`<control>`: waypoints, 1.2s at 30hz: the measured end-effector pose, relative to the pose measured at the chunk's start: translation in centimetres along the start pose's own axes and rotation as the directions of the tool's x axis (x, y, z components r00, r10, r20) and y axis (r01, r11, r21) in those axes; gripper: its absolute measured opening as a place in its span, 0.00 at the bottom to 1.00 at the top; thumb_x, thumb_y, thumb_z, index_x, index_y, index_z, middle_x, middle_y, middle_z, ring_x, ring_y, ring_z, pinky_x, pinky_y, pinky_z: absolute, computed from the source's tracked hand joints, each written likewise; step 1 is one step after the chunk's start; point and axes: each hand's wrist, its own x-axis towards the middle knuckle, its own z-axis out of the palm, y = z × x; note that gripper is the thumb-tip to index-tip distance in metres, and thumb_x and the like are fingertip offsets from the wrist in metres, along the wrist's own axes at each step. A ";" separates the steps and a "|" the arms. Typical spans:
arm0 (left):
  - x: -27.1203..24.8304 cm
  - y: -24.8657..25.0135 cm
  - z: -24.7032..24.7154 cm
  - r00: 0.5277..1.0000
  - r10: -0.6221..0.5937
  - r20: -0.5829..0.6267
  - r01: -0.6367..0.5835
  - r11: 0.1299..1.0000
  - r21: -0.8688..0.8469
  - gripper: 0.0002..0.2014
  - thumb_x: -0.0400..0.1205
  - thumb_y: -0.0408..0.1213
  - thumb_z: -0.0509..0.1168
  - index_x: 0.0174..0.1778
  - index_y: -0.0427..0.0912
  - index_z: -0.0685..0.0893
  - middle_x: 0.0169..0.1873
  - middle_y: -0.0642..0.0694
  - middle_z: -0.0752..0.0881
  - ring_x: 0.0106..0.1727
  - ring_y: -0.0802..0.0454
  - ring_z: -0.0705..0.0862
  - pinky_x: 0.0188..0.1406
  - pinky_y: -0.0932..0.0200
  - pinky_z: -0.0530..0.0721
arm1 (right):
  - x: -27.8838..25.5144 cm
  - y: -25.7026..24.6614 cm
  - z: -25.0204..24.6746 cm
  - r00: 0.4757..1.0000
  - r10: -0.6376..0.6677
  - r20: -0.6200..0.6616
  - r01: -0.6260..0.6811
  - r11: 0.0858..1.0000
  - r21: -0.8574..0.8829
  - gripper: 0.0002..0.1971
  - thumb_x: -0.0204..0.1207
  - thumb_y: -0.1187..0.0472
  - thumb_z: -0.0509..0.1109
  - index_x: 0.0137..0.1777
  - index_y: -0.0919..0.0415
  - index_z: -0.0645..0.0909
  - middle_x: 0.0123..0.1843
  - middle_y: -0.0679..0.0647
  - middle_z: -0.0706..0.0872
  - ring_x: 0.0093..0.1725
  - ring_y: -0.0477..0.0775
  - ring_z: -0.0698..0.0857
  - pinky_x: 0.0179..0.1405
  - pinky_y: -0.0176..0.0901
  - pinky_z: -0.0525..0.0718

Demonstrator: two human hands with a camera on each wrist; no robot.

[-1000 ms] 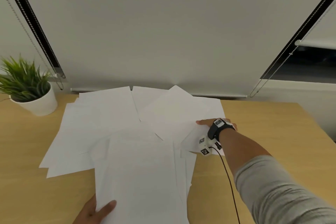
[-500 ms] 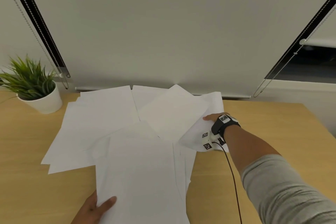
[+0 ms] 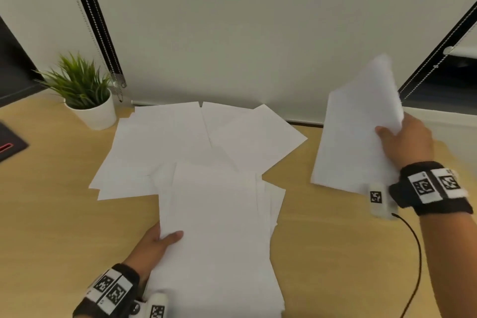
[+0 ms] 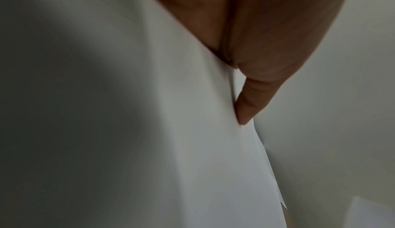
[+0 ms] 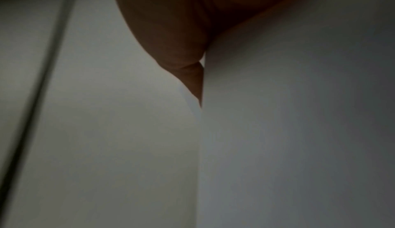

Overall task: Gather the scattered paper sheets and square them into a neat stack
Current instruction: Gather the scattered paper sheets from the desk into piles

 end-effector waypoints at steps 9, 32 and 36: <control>-1.7 1.5 0.2 0.998 -0.055 0.035 0.057 0.997 -0.059 0.56 0.53 0.76 0.71 0.74 0.47 0.74 0.72 0.46 0.80 0.71 0.47 0.78 0.78 0.44 0.70 | -13.4 -3.0 3.1 0.875 -0.143 0.463 -0.190 0.778 0.600 0.10 0.73 0.64 0.74 0.54 0.62 0.86 0.42 0.52 0.94 0.36 0.46 0.91 0.30 0.33 0.85; -5.5 4.9 3.7 0.952 0.181 0.245 -0.125 0.965 -0.229 0.39 0.55 0.49 0.86 0.62 0.41 0.85 0.57 0.40 0.91 0.58 0.41 0.90 0.53 0.51 0.89 | -23.1 4.3 8.7 0.632 -0.248 0.734 -0.598 0.448 0.665 0.35 0.48 0.55 0.89 0.59 0.56 0.85 0.58 0.58 0.91 0.58 0.61 0.89 0.53 0.51 0.87; -3.9 5.9 8.6 0.955 0.104 0.277 -0.104 0.994 -0.013 0.16 0.76 0.41 0.74 0.60 0.46 0.86 0.54 0.47 0.92 0.55 0.52 0.91 0.55 0.56 0.88 | -22.5 5.8 7.8 0.792 -0.023 0.611 -0.514 0.516 0.685 0.15 0.64 0.68 0.80 0.50 0.60 0.83 0.47 0.56 0.93 0.51 0.58 0.90 0.40 0.25 0.85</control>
